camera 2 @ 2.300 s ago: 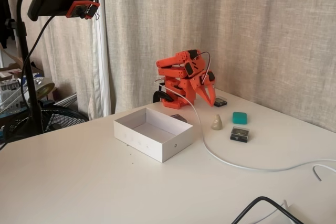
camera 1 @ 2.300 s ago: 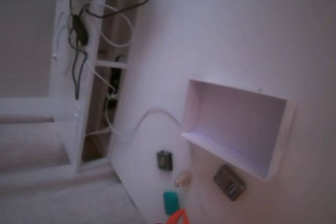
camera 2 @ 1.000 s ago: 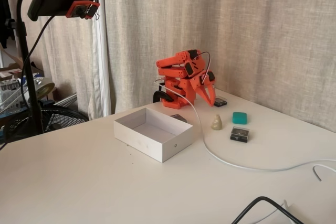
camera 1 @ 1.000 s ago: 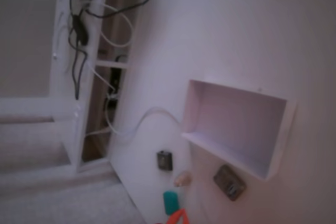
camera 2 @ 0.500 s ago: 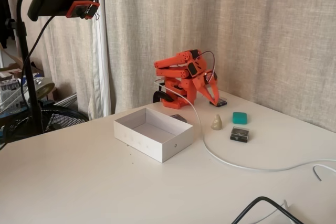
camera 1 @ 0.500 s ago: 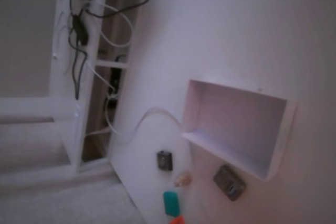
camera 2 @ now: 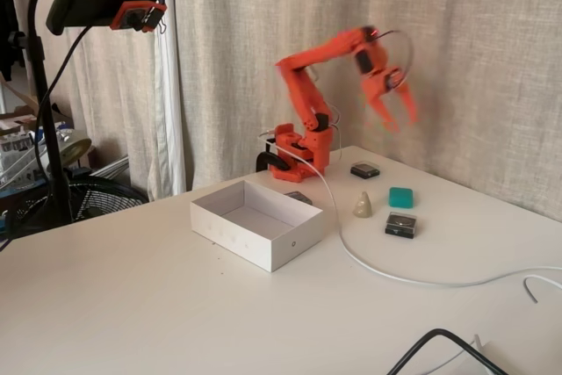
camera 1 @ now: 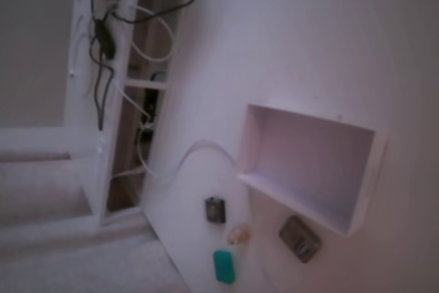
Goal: Grasp the green cube and put it in the bin.
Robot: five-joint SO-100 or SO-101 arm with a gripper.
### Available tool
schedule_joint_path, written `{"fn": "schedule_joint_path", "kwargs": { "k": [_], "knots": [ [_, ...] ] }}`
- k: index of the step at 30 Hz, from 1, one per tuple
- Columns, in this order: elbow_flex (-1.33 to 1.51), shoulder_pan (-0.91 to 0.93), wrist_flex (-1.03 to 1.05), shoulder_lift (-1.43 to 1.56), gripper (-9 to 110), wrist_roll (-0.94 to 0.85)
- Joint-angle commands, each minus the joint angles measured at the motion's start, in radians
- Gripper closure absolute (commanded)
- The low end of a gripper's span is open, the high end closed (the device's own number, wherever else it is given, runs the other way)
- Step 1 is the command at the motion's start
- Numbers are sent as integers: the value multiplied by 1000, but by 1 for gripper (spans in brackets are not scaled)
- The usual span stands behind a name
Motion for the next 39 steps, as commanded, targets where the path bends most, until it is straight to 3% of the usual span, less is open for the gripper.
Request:
{"fn": "schedule_joint_path", "kwargs": {
  "k": [1,16,25,39],
  "knots": [
    [-580,2,181,-293,72,-92],
    [-97,46,181,-405,68,-247],
    [218,84,-55,-388,65,-285],
    [278,86,-265,-499,65,-282]
  ]
}}
